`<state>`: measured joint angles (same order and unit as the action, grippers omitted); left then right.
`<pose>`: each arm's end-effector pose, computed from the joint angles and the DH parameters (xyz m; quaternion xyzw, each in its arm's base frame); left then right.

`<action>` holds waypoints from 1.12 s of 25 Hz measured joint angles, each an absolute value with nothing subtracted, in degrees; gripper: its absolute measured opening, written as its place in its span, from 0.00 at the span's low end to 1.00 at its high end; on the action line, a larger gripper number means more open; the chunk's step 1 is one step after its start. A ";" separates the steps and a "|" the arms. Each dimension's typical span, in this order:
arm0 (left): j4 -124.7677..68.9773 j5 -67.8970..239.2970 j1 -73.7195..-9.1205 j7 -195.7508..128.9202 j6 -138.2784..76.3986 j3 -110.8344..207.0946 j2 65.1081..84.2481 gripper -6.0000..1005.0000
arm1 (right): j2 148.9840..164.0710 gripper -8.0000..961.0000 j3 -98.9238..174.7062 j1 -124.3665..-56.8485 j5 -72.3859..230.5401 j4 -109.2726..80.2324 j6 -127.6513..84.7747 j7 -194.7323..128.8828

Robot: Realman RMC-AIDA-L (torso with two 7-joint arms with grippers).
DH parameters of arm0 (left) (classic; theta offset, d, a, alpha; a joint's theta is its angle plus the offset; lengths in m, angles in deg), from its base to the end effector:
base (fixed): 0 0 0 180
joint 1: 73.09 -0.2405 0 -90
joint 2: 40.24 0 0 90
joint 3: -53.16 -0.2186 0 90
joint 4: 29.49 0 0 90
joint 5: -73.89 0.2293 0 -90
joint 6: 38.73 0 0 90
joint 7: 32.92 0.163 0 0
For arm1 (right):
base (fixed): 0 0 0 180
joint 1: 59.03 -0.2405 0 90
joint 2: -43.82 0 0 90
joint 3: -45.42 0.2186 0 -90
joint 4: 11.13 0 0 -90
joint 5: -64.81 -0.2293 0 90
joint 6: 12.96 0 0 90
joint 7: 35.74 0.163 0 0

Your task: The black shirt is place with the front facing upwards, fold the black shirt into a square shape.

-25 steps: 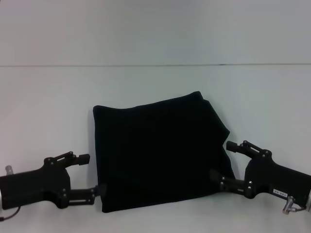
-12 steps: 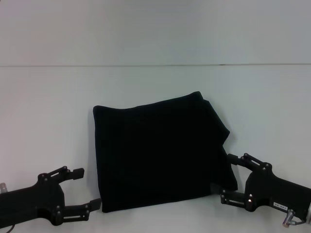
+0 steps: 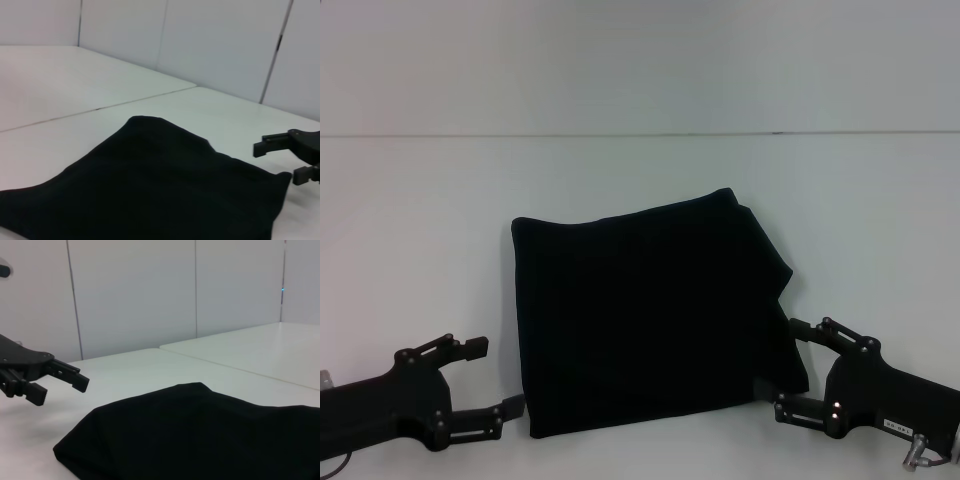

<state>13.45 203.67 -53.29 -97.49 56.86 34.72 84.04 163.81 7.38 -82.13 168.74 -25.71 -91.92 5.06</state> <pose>-0.3129 0.2617 0.0114 -0.9254 -0.2331 -0.2157 0.2067 0.2942 0.2774 -0.0632 -0.9231 0.1574 0.2532 0.2428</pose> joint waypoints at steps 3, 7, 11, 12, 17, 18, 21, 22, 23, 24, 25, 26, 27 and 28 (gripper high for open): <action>13.42 203.81 -52.91 -98.40 55.51 34.54 84.00 0.95 | 163.80 0.98 7.52 -82.07 168.64 -25.74 -91.94 5.05; 13.40 203.79 -52.86 -98.75 54.48 34.67 83.95 0.95 | 163.78 0.98 7.64 -82.02 168.50 -26.15 -92.03 5.04; 13.40 203.35 -52.65 -99.18 54.43 34.68 83.95 0.95 | 163.70 0.98 8.27 -82.34 168.45 -26.31 -92.17 5.04; 13.40 203.32 -52.50 -99.55 54.24 34.68 83.95 0.95 | 163.69 0.98 8.47 -82.42 168.44 -26.33 -92.27 5.04; 13.48 203.29 -52.26 -100.31 54.11 34.75 83.86 0.95 | 163.59 0.98 9.06 -82.65 168.43 -26.48 -92.77 5.04; 13.51 203.29 -52.26 -100.32 54.10 34.75 83.86 0.95 | 163.60 0.98 9.09 -82.69 168.43 -26.49 -92.77 5.04; 13.56 203.27 -52.24 -100.33 54.07 34.74 83.86 0.95 | 163.60 0.98 9.12 -82.86 168.42 -26.50 -92.77 5.04; 13.57 203.26 -52.23 -100.33 54.06 34.75 83.86 0.95 | 163.61 0.98 9.12 -82.91 168.43 -26.50 -92.77 5.04; 13.59 203.26 -52.21 -100.33 53.98 34.74 83.86 0.95 | 163.61 0.98 9.12 -82.98 168.43 -26.50 -92.77 5.04; 13.64 203.26 -52.19 -100.33 53.88 34.74 83.86 0.95 | 163.61 0.98 9.12 -83.04 168.43 -26.50 -92.77 5.04; 13.66 203.26 -52.19 -100.36 53.75 34.73 83.86 0.95 | 163.61 0.98 9.12 -83.10 168.43 -26.51 -92.77 5.04; 13.67 203.26 -52.19 -100.42 53.68 34.74 83.86 0.95 | 163.61 0.98 9.12 -83.13 168.43 -26.51 -92.77 5.04; 13.67 203.26 -52.18 -100.55 53.56 34.75 83.86 0.95 | 163.61 0.98 9.12 -83.15 168.43 -26.53 -92.78 5.04; 13.67 203.26 -52.18 -100.67 53.53 34.77 83.86 0.95 | 163.61 0.98 9.12 -83.16 168.43 -26.55 -92.78 5.05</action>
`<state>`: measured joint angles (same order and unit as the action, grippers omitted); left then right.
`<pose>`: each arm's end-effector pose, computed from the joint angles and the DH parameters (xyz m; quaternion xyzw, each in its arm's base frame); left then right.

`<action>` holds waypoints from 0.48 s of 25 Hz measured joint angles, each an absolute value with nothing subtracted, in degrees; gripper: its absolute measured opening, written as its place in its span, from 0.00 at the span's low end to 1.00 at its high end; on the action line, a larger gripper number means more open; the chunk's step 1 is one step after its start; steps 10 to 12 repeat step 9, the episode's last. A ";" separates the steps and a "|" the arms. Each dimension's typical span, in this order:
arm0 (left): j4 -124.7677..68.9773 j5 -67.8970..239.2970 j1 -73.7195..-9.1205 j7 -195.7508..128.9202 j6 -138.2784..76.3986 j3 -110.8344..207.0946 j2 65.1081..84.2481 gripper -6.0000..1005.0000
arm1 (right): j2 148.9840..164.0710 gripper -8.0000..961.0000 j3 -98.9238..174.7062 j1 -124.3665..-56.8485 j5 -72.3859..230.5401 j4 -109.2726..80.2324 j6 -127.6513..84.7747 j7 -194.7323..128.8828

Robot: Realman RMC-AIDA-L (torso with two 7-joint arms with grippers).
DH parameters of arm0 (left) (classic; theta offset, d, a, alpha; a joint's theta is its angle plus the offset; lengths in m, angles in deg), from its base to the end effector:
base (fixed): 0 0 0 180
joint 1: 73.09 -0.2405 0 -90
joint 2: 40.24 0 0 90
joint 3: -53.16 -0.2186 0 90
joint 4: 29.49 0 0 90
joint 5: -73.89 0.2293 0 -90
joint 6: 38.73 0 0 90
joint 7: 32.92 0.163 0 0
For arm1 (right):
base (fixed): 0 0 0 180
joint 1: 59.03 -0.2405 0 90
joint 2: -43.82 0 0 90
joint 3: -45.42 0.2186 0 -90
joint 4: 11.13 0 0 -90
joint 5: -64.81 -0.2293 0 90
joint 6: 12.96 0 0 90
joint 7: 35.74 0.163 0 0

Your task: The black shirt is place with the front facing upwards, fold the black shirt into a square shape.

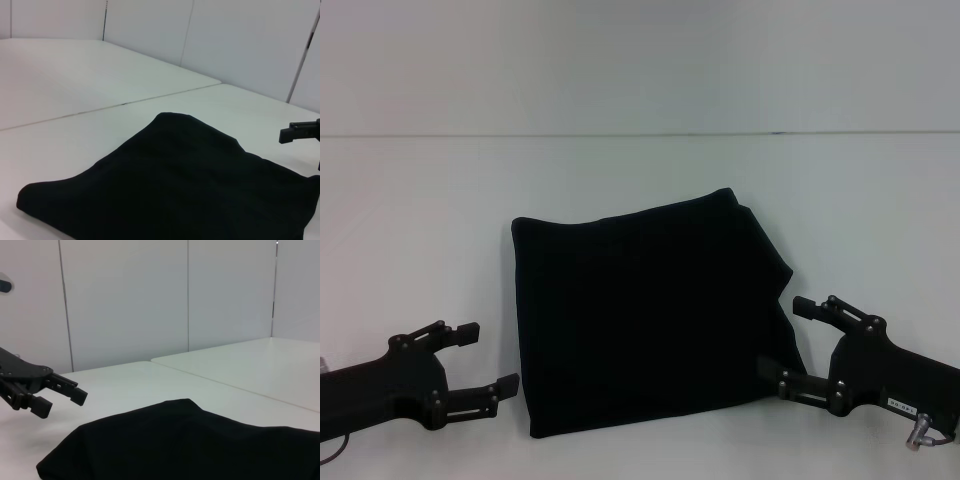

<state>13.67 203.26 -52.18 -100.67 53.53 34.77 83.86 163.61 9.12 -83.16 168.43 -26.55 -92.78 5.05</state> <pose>-0.3157 0.2746 0.0149 -0.9171 -0.2560 -0.2068 0.2249 0.2889 0.2880 -0.0543 -0.9186 0.1457 0.2637 0.2557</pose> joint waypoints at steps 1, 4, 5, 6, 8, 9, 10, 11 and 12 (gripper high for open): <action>13.67 203.26 -52.17 -100.72 53.54 34.78 83.86 0.95 | 163.61 0.98 9.13 -83.16 168.43 -26.57 -92.78 5.05; 13.77 203.26 -52.17 -100.77 53.73 34.80 83.86 0.95 | 163.61 0.98 9.24 -83.17 168.43 -26.61 -92.74 5.04; 13.79 203.26 -52.17 -100.77 53.77 34.80 83.86 0.95 | 163.61 0.98 9.28 -83.19 168.43 -26.63 -92.73 5.03; 13.81 203.26 -52.17 -100.77 53.84 34.80 83.86 0.95 | 163.61 0.98 9.32 -83.21 168.43 -26.65 -92.73 4.97; 13.82 203.26 -52.17 -100.85 53.95 34.80 83.86 0.95 | 163.63 0.98 9.66 -83.24 168.43 -26.73 -92.75 4.81; 13.83 203.26 -52.16 -101.09 53.97 34.80 83.86 0.95 | 163.68 0.98 9.93 -83.24 168.42 -26.75 -92.75 4.72; 13.83 203.26 -52.16 -101.09 53.97 34.80 83.86 0.95 | 163.68 0.98 9.93 -83.24 168.42 -26.75 -92.75 4.72; 13.83 203.26 -52.16 -101.09 53.97 34.80 83.86 0.95 | 163.68 0.98 9.93 -83.24 168.42 -26.75 -92.75 4.72; 13.83 203.26 -52.16 -101.09 53.97 34.80 83.86 0.95 | 163.68 0.98 9.93 -83.24 168.42 -26.75 -92.75 4.72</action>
